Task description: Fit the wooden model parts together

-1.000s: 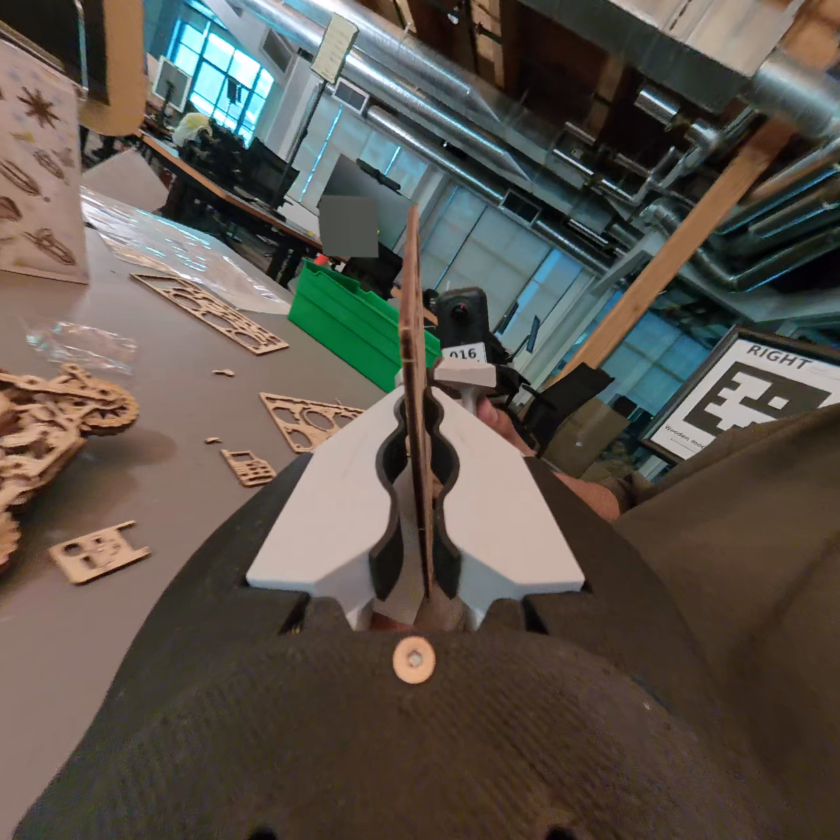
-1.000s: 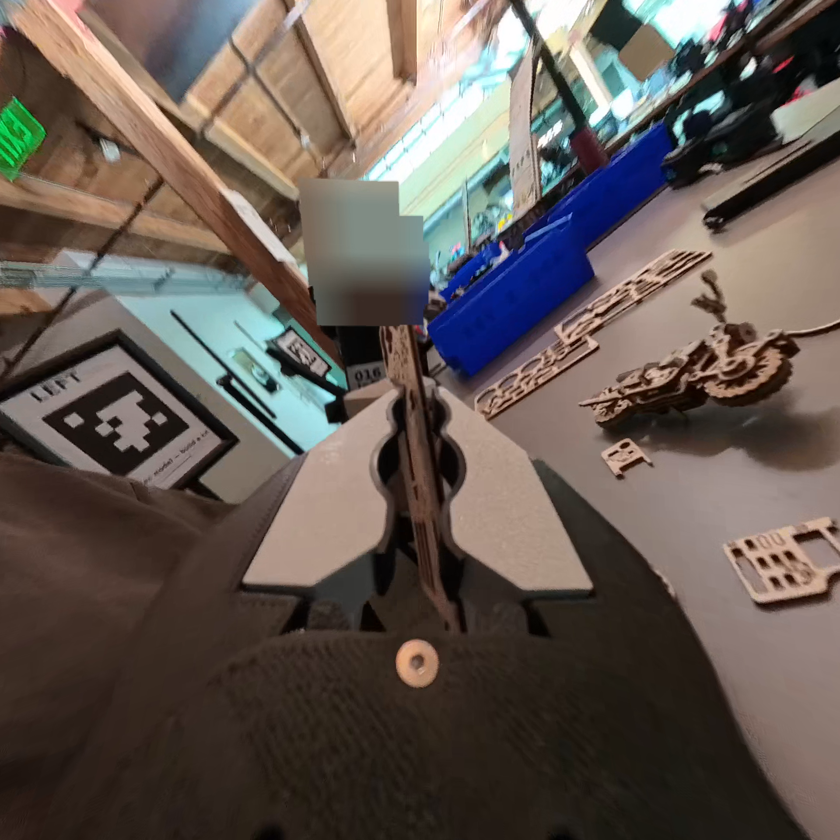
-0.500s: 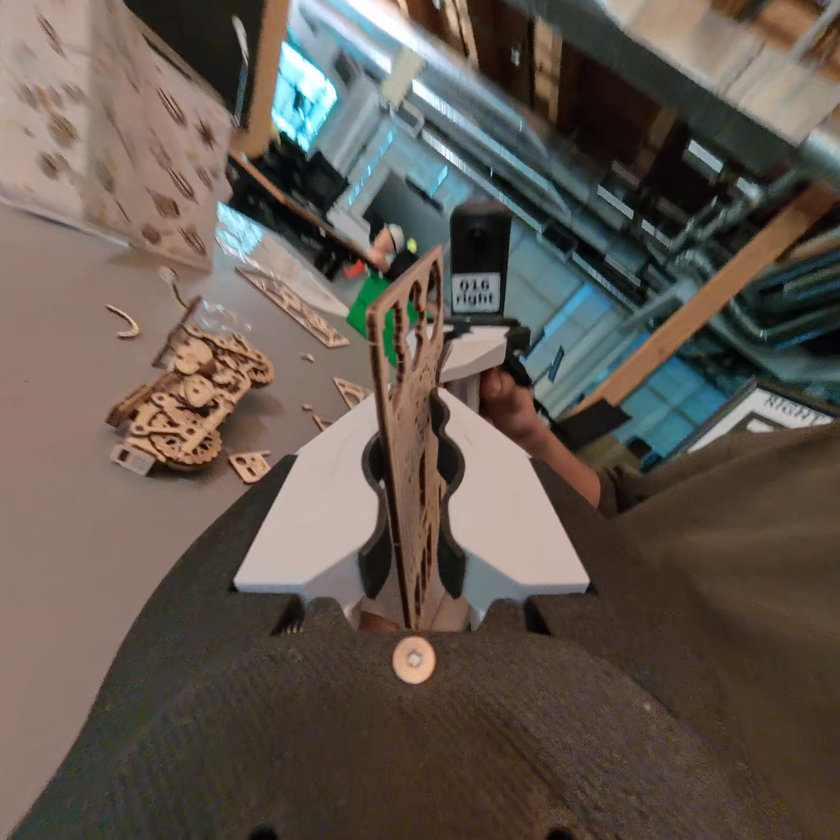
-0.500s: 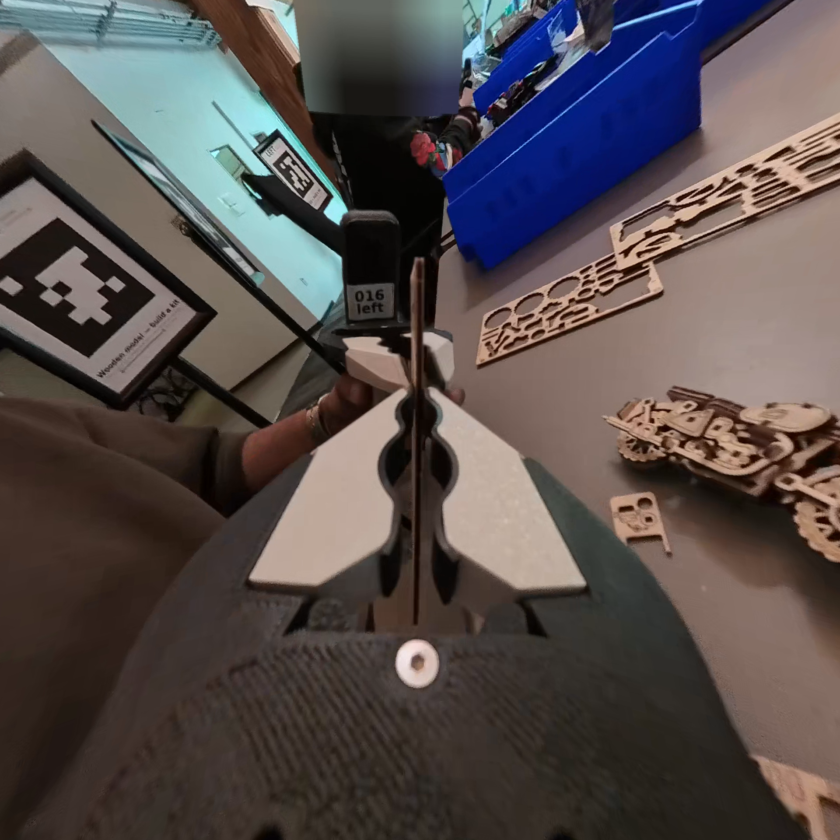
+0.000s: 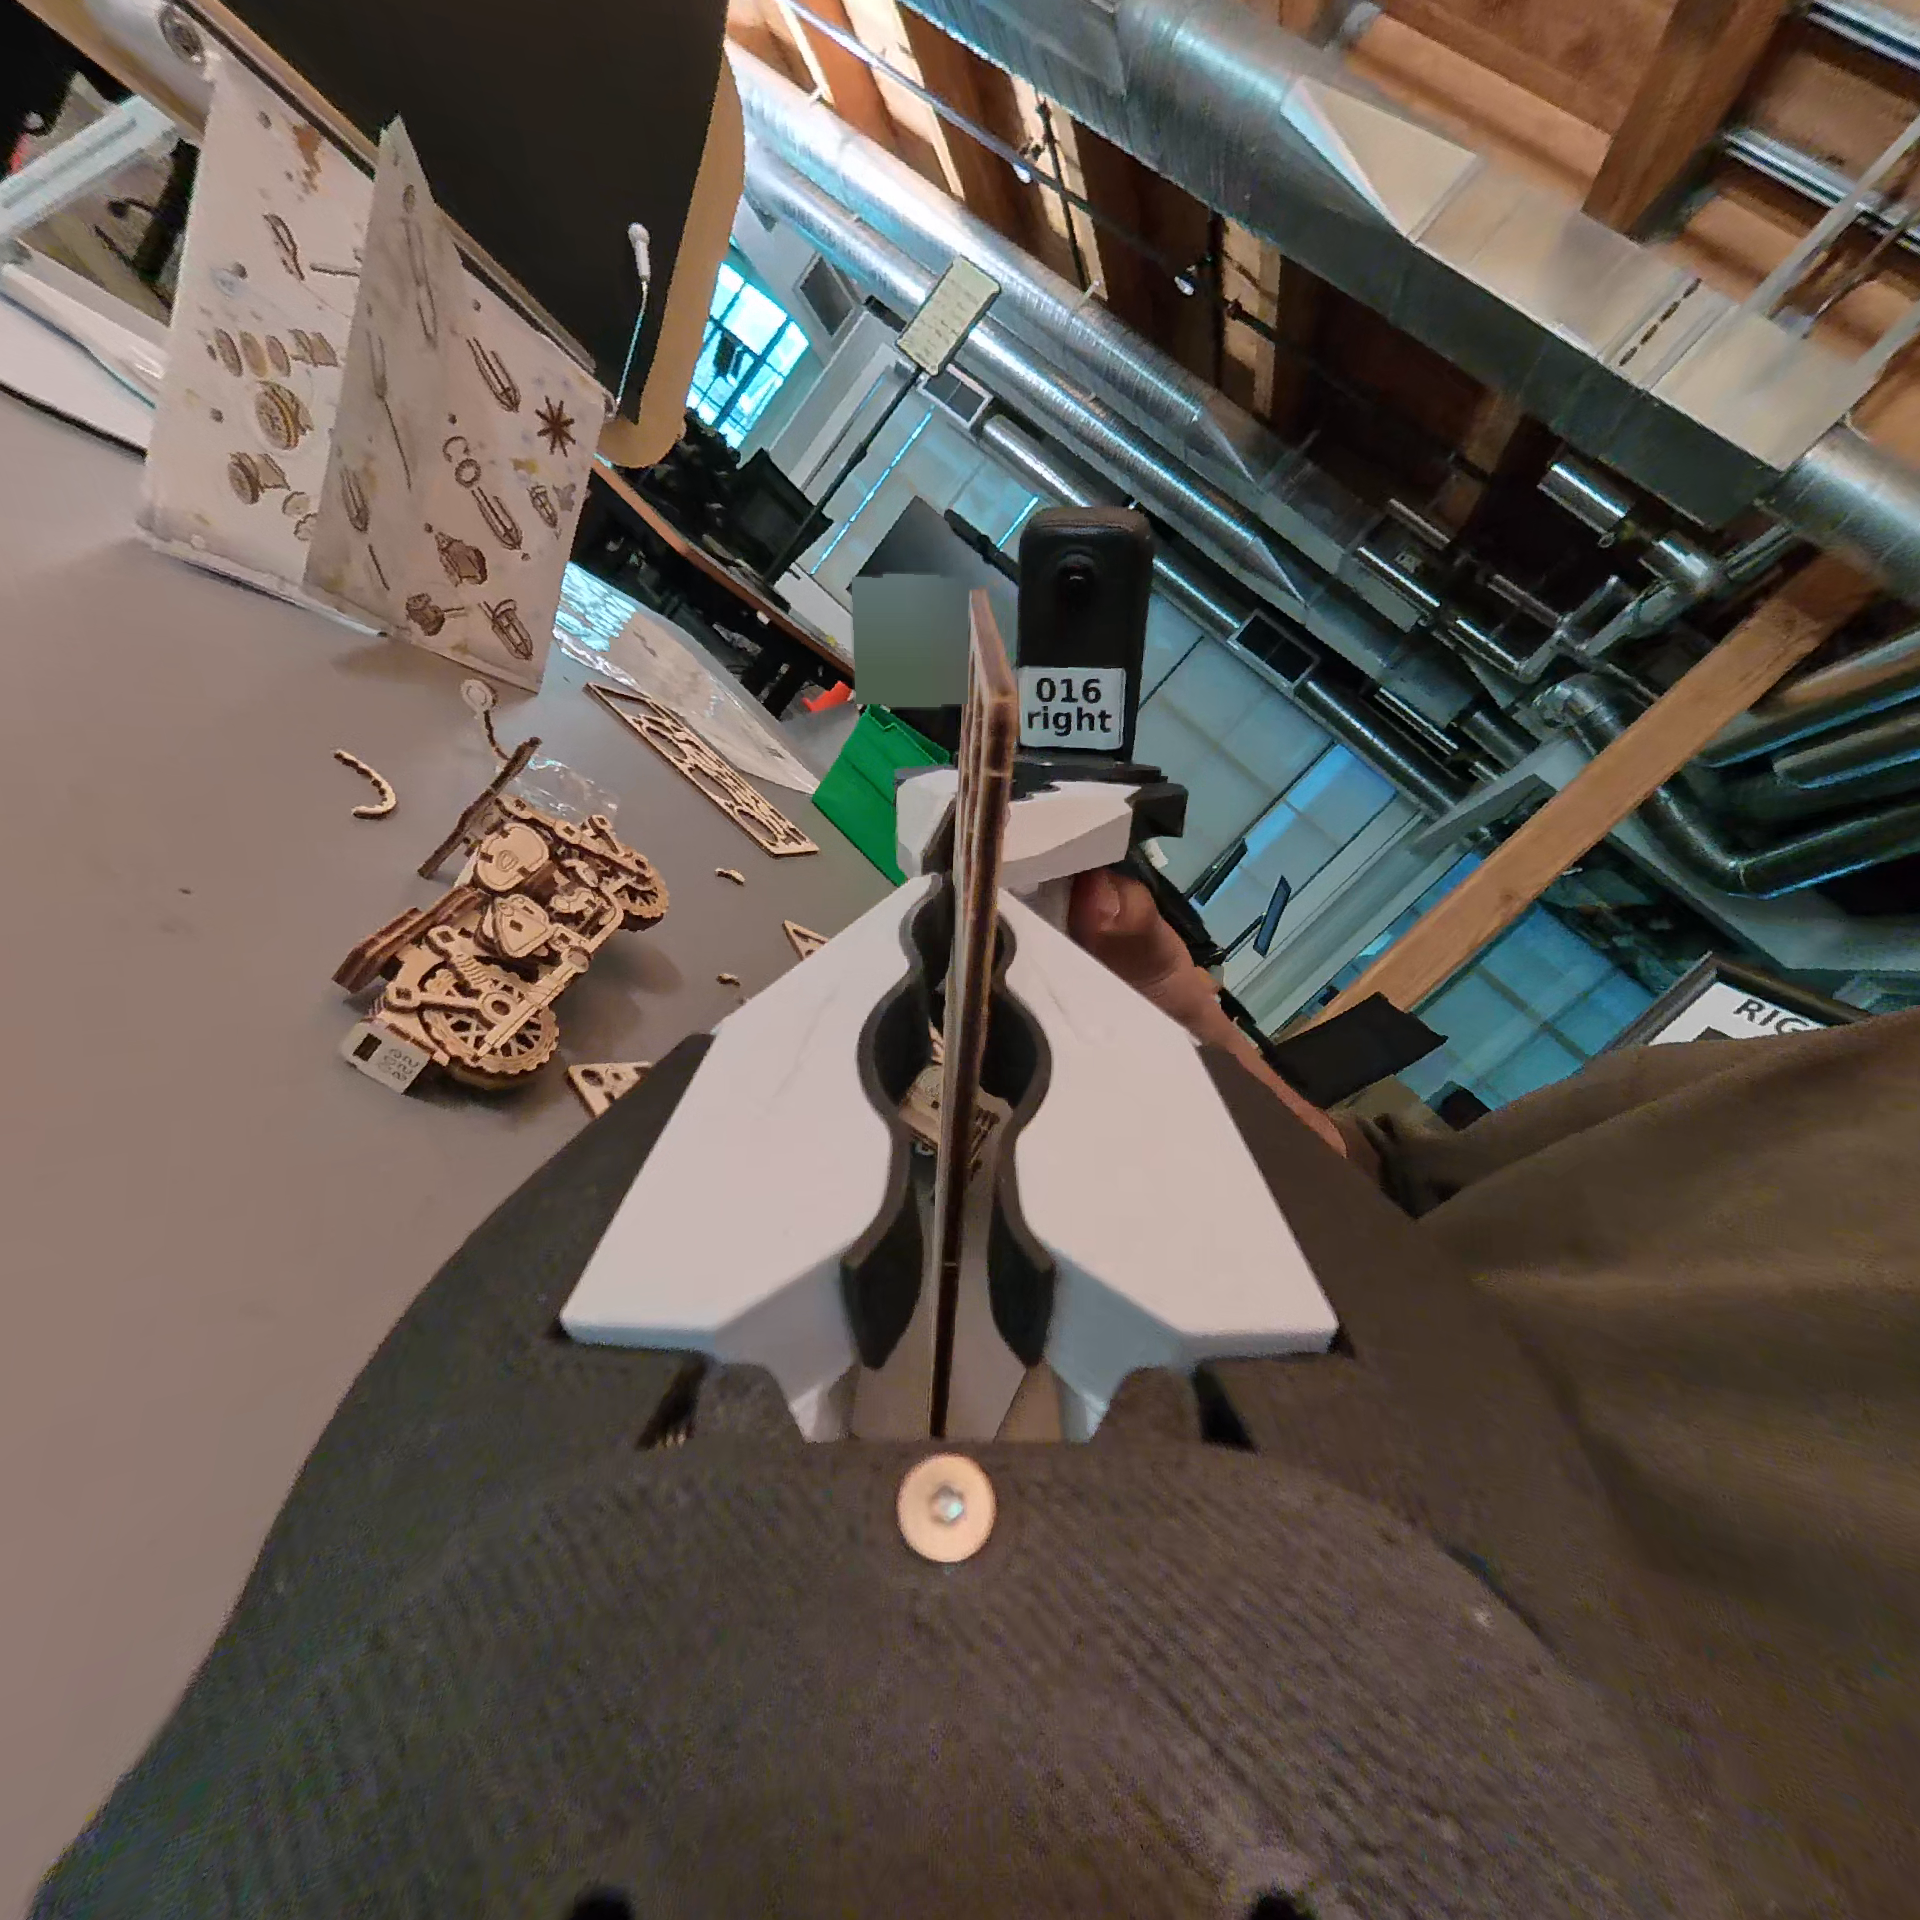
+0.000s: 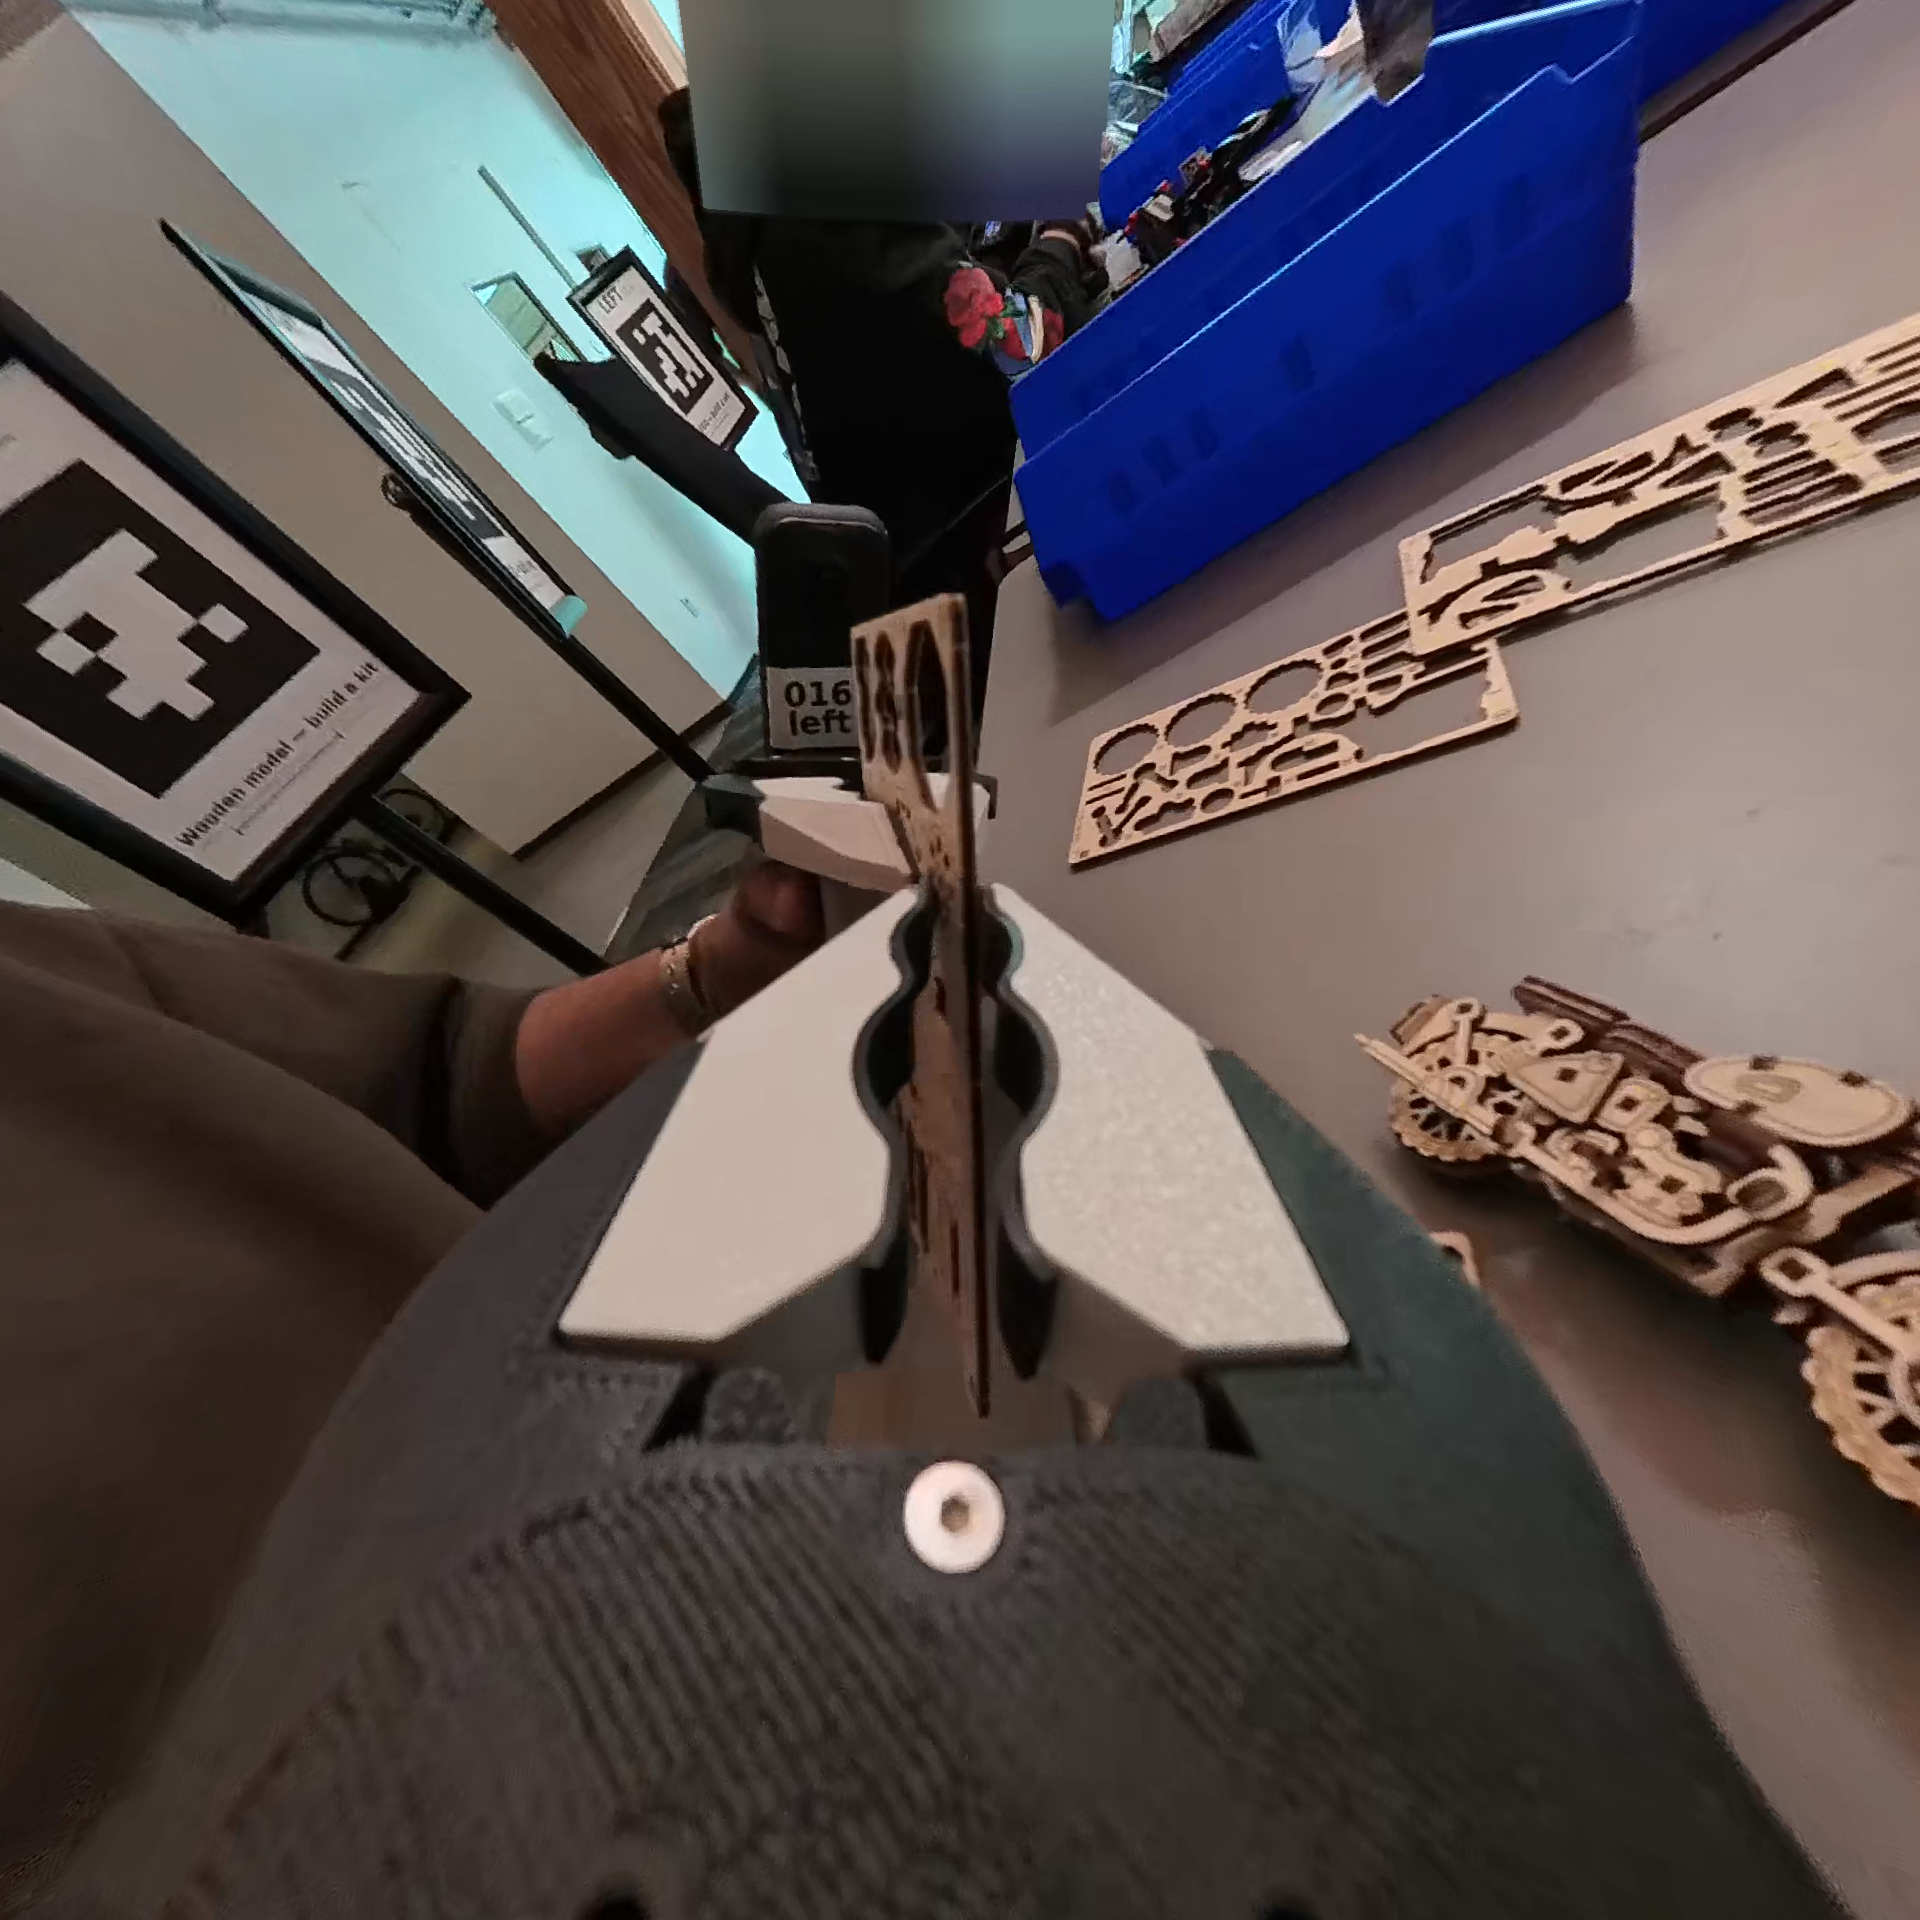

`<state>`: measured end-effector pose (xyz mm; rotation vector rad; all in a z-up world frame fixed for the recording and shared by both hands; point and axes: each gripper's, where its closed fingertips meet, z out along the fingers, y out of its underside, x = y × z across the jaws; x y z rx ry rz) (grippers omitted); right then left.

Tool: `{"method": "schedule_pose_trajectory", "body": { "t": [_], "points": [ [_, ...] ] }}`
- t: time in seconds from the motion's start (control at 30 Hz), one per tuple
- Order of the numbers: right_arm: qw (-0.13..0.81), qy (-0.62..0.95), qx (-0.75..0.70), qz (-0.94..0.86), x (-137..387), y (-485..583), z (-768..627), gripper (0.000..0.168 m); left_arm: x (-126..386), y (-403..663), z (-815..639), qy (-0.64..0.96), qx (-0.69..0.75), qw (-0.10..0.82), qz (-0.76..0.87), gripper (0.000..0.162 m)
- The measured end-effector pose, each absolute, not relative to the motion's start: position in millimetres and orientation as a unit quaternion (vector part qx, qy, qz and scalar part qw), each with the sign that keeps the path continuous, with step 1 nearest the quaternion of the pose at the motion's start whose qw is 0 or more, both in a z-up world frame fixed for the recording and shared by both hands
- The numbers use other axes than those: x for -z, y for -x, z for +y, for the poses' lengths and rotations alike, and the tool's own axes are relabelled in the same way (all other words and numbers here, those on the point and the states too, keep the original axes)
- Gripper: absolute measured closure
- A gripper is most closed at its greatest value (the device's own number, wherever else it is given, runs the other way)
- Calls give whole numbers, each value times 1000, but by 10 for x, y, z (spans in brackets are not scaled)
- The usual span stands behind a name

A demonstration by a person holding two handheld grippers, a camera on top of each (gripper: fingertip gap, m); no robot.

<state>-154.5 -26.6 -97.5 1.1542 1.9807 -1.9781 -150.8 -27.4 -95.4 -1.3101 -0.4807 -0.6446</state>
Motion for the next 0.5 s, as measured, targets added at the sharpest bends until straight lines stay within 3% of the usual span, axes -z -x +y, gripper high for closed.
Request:
{"method": "schedule_pose_trajectory", "body": {
  "t": [0.5],
  "points": [
    [89, -356, 621, 693, 1212, 1482, -391, 161, 1219, 1418, -345, 630, 247, 692, -253, 162]
  ]
}}
